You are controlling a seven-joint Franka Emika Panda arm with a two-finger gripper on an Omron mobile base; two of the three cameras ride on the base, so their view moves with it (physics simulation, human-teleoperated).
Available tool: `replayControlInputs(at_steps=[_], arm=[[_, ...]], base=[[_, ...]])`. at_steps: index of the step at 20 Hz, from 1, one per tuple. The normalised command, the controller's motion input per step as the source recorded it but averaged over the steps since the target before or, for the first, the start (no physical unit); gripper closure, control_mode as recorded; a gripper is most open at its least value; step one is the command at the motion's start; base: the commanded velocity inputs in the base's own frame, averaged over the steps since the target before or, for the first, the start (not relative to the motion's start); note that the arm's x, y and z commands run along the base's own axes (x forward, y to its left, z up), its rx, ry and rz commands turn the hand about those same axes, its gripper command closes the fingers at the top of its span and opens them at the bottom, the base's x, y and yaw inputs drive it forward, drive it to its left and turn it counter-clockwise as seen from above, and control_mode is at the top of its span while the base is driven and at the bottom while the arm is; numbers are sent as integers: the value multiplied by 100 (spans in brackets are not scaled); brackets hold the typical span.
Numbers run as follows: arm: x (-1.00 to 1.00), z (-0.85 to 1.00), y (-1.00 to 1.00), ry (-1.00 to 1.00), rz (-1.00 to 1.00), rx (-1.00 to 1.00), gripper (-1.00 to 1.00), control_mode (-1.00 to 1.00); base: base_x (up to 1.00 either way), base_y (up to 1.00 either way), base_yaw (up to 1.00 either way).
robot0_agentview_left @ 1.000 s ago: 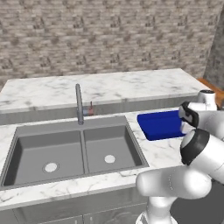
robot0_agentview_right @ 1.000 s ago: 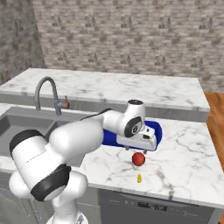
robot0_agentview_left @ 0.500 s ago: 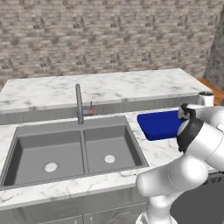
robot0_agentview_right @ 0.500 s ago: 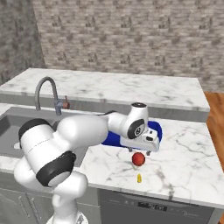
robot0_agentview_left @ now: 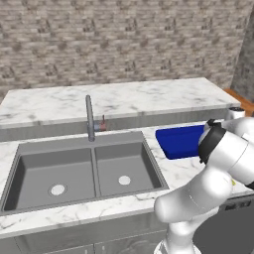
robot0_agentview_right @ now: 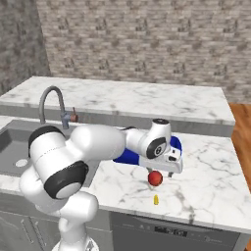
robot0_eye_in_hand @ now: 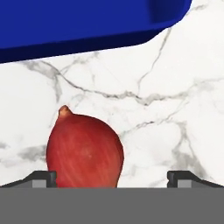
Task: Pick up all produce items and place them in the sink. Turn on the sink faucet to wash them. Then turn the sink off and put them in the tray.
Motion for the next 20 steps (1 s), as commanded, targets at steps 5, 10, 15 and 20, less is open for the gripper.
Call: replayControlInputs(at_steps=[5, 10, 15, 20], arm=[[0, -14, 7, 0, 7, 0, -100, -100], [0, -10, 1, 0, 10, 0, -100, -100], [0, -14, 1, 0, 11, 0, -100, -100], [0, -18, 14, 0, 11, 0, -100, -100]], base=[[0, 0, 0], [0, 0, 0], [0, 0, 0], [0, 0, 0]])
